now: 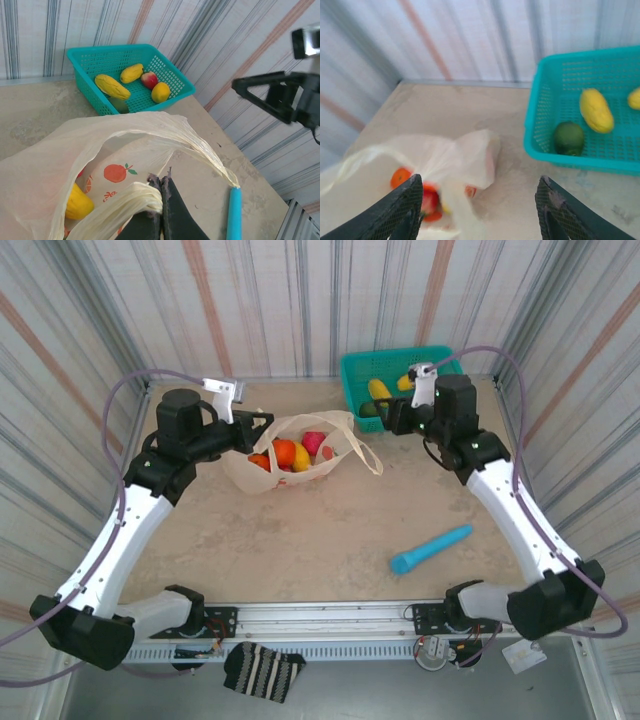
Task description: Place the fake fruits into the plastic bag and tie a complex knot
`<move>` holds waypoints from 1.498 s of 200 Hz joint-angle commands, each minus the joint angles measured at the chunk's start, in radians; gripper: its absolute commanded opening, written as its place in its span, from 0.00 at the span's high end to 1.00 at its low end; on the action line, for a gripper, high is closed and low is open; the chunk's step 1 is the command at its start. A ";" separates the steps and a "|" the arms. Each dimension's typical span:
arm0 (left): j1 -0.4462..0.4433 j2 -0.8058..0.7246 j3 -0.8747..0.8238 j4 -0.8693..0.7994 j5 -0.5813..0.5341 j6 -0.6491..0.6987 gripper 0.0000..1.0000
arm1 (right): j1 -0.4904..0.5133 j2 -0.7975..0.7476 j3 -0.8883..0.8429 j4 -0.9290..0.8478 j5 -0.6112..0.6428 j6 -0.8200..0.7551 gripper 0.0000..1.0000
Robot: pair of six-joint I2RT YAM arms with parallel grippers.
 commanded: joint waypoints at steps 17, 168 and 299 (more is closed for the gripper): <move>-0.002 0.002 0.037 -0.003 -0.002 0.019 1.00 | 0.119 -0.060 -0.083 -0.134 -0.020 -0.289 0.38; 0.009 -0.006 0.046 -0.023 -0.014 0.037 1.00 | 0.241 -0.231 -0.303 -0.064 0.273 -0.418 0.92; 0.065 0.064 0.323 -0.076 0.019 0.034 1.00 | 0.238 0.179 0.661 -0.410 0.320 -0.132 1.00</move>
